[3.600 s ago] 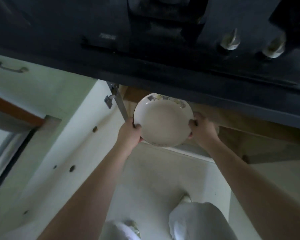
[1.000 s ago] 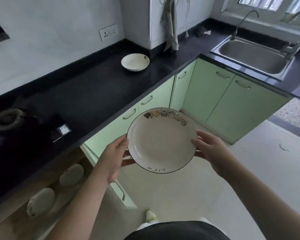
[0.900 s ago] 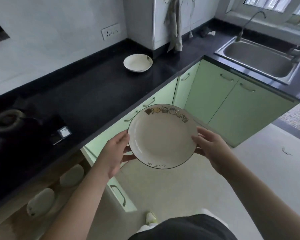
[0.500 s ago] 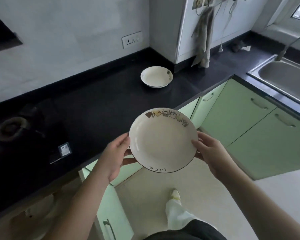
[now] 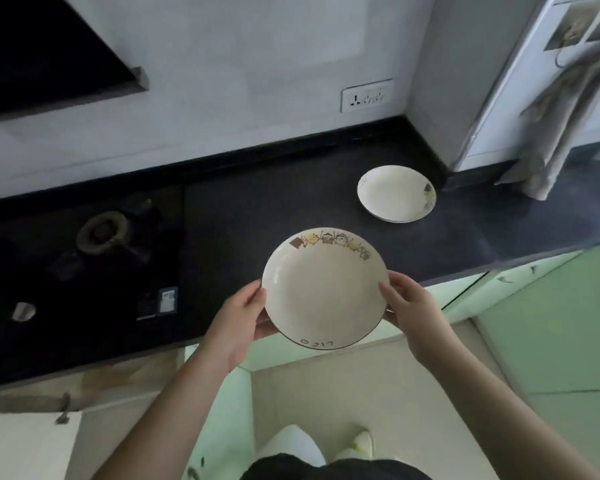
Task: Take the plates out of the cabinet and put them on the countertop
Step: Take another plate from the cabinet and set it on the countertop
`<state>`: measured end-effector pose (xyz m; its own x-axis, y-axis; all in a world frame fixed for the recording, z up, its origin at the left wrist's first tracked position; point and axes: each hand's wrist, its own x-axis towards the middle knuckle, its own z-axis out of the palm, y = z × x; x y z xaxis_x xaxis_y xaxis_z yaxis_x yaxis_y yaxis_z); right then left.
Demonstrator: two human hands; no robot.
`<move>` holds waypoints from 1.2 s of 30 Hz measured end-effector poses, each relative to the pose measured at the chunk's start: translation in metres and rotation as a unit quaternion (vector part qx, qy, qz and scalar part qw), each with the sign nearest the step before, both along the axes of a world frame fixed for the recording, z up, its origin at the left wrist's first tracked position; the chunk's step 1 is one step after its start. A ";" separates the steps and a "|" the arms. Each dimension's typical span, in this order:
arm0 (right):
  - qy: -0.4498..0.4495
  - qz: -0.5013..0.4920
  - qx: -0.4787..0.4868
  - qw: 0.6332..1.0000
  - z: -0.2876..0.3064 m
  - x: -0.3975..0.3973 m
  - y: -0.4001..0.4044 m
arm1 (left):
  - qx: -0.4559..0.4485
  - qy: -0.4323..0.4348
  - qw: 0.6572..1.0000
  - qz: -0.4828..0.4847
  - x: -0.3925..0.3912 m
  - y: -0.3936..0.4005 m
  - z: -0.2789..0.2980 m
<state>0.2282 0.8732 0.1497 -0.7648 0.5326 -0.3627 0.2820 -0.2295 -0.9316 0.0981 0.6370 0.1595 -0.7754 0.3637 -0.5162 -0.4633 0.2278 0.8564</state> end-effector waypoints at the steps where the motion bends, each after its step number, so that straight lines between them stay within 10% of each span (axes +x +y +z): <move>1: -0.001 0.007 -0.003 1.000 -0.003 -0.011 0.001 | 0.000 -0.003 1.000 0.011 -0.006 -0.002 -0.001; 36: -0.193 0.028 0.056 0.979 -0.087 -0.242 0.086 | -0.163 -0.107 0.978 0.070 -0.218 0.116 -0.090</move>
